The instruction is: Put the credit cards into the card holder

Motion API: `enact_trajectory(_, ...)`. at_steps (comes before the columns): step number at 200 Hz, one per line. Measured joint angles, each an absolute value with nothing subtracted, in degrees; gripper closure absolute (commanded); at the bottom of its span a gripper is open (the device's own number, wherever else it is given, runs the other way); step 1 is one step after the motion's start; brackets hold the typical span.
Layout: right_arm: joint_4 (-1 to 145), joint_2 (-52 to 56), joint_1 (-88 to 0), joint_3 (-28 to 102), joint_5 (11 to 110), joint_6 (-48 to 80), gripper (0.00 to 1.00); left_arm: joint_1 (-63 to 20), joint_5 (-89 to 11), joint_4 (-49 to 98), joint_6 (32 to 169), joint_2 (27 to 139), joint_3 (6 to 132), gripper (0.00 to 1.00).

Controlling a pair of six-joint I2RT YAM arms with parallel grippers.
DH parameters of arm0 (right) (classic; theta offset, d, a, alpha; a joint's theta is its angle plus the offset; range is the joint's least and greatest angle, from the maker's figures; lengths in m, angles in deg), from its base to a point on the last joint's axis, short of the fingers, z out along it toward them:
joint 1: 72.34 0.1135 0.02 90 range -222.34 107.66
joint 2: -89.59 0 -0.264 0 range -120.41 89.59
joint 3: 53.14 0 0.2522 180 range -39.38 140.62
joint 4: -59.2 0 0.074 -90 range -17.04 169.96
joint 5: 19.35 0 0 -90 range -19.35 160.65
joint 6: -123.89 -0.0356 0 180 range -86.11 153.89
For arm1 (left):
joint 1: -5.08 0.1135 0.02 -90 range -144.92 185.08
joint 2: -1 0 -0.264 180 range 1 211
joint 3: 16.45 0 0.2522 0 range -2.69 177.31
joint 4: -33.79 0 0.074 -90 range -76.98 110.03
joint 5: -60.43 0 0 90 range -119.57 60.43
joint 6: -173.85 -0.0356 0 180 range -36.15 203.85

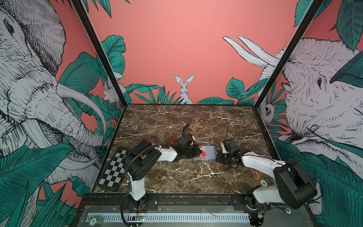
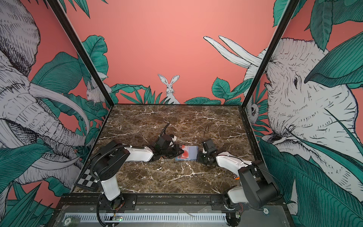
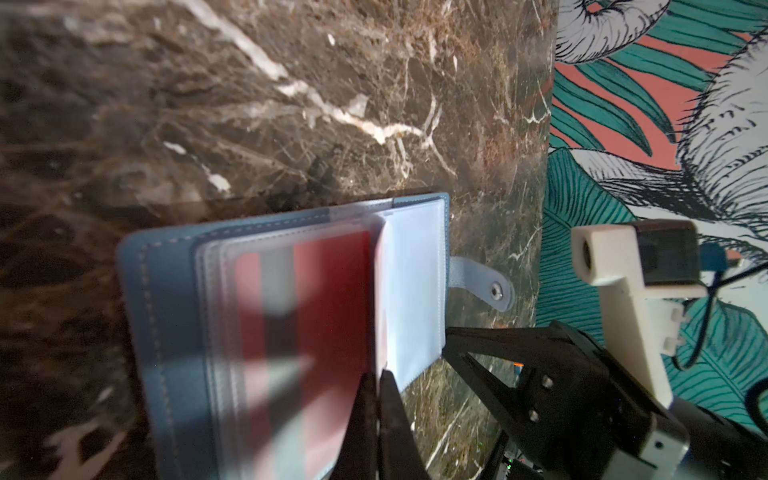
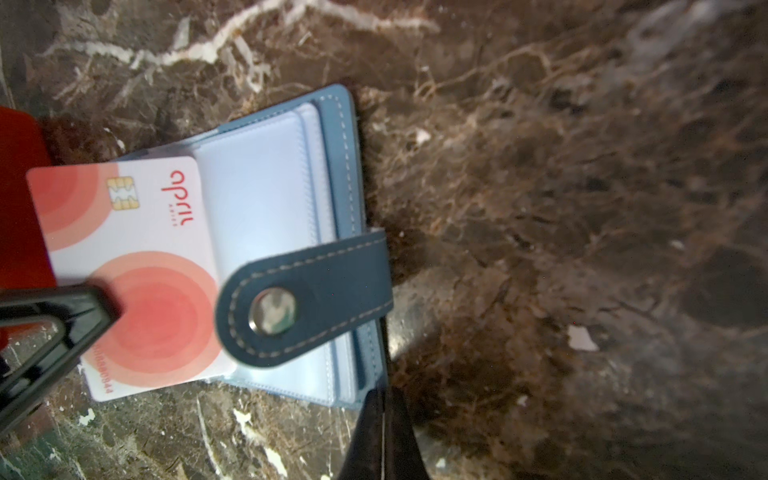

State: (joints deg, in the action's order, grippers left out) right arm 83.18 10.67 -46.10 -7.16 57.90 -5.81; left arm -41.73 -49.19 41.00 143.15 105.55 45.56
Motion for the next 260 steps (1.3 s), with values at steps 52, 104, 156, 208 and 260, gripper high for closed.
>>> enact_trajectory(52,83.1,10.7,-46.1,-7.2,57.9,-5.8,0.94,-41.8,-48.3,39.4,142.5,105.6,46.2,1.00)
enact_trajectory(104,83.0,10.6,-46.1,-7.2,57.8,-5.8,0.95,-41.8,-47.4,37.4,142.3,105.4,46.9,1.00)
enact_trajectory(156,82.7,10.4,-46.1,-7.2,57.7,-5.8,0.95,-41.8,-46.8,36.5,142.0,105.2,47.1,1.00)
enact_trajectory(208,82.5,10.2,-46.1,-7.2,57.6,-5.8,0.95,-42.2,-47.3,36.7,142.3,105.2,47.7,1.00)
enact_trajectory(260,82.4,10.0,-46.1,-7.2,57.6,-5.8,0.95,-42.5,-47.5,37.2,142.6,105.5,47.9,1.00)
